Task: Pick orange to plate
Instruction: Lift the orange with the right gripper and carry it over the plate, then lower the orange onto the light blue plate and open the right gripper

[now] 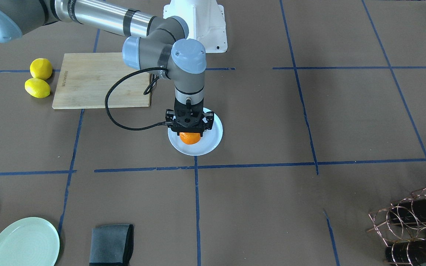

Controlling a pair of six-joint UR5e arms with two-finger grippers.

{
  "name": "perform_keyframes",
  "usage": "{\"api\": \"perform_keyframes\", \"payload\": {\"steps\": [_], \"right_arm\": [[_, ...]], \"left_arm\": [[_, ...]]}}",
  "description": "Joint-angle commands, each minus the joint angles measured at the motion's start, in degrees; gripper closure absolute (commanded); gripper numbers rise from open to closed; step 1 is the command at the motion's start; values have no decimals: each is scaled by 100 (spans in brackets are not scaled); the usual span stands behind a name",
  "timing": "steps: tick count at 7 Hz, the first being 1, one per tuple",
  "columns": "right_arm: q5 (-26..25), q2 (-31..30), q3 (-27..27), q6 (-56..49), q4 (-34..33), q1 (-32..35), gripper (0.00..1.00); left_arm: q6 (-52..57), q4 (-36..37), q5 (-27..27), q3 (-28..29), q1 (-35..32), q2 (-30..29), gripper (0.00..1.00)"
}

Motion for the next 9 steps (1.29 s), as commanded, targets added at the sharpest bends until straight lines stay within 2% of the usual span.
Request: {"api": "perform_keyframes", "payload": {"steps": [1,2,4,5,6,7,8,9], "right_arm": [[-125,42,-153,63,8,-143,47],[-125,42,-154,55,8,-134,0],[-99,59,-84,2,-1,-117,0],[76,42,186,-42,-44,101,0],[643,-80,615,-112,-297,521,0],[997,-229,959,-582,-500,916,0],[1400,-588,1302,-1187,-632,1408,0],[2092,-1139,1627,-2255,-634,2022,0]], "left_arm": [[0,0,-3,0,-2,21,0],[0,0,5,-44,-2,21,0],[0,9,-3,-79,-2,73,0],[0,9,-3,-79,-2,73,0],[0,9,-3,-79,-2,74,0],[0,9,-3,-88,-2,65,0],[0,9,5,-88,-2,73,0],[0,26,14,-88,-2,74,0]]}}
